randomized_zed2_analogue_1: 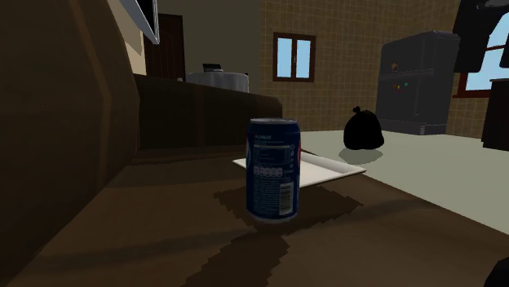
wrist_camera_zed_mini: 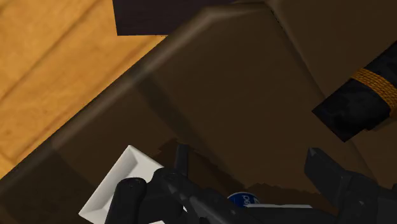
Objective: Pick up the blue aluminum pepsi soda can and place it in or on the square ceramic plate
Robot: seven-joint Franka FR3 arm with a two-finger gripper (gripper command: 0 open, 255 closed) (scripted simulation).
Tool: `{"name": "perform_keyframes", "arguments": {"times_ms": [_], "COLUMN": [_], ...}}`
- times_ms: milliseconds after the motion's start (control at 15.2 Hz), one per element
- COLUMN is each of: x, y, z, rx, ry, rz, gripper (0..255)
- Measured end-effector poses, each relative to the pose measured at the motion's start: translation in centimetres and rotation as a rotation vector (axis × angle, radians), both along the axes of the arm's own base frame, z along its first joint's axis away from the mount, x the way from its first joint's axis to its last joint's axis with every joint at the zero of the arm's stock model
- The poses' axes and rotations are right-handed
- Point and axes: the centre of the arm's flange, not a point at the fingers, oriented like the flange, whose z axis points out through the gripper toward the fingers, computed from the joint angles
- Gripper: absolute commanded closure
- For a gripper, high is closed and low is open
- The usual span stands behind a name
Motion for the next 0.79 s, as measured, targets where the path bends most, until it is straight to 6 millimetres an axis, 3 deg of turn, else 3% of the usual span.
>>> {"name": "perform_keyframes", "arguments": {"times_ms": [198,792], "x": [1.6,13.1], "y": [0.1,1.0], "z": [-0.2,-2.1], "rx": [0.006,0.051], "ry": [0.002,0.021], "rz": [-0.01,-0.079], "gripper": [0,0]}}
